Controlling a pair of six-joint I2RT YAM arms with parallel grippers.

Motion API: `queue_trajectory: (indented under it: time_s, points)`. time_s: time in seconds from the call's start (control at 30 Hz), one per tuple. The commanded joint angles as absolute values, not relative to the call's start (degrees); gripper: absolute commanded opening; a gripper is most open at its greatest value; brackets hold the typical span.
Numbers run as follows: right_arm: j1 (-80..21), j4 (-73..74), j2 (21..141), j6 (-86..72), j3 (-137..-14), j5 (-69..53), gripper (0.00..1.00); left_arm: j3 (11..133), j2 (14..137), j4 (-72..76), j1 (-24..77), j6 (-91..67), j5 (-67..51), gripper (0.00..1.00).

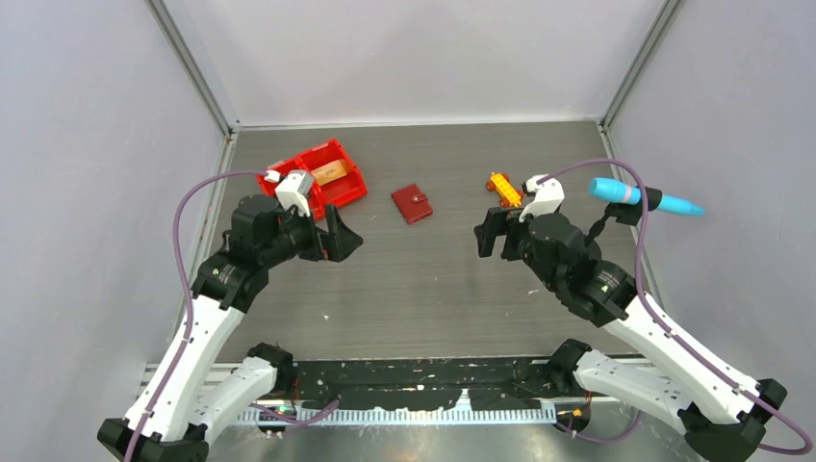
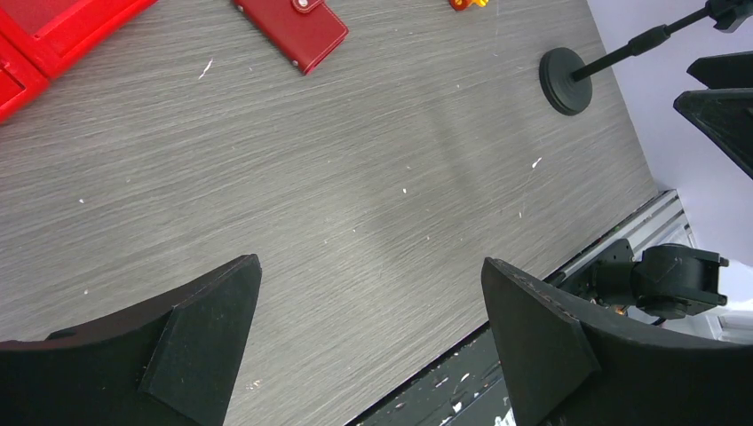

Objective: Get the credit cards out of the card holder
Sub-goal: Move the card holder to the center of the board.

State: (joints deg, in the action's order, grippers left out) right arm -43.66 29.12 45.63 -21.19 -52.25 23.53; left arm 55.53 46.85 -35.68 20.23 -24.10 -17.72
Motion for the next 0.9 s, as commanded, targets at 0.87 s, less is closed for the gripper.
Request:
queue_trajectory:
  time_s: [0.87]
  points:
    - [-43.3,8.1,70.7,13.5,-59.2,41.3,0.84,53.4,37.0,-44.7,24.7,-20.1,-3.5,0.99]
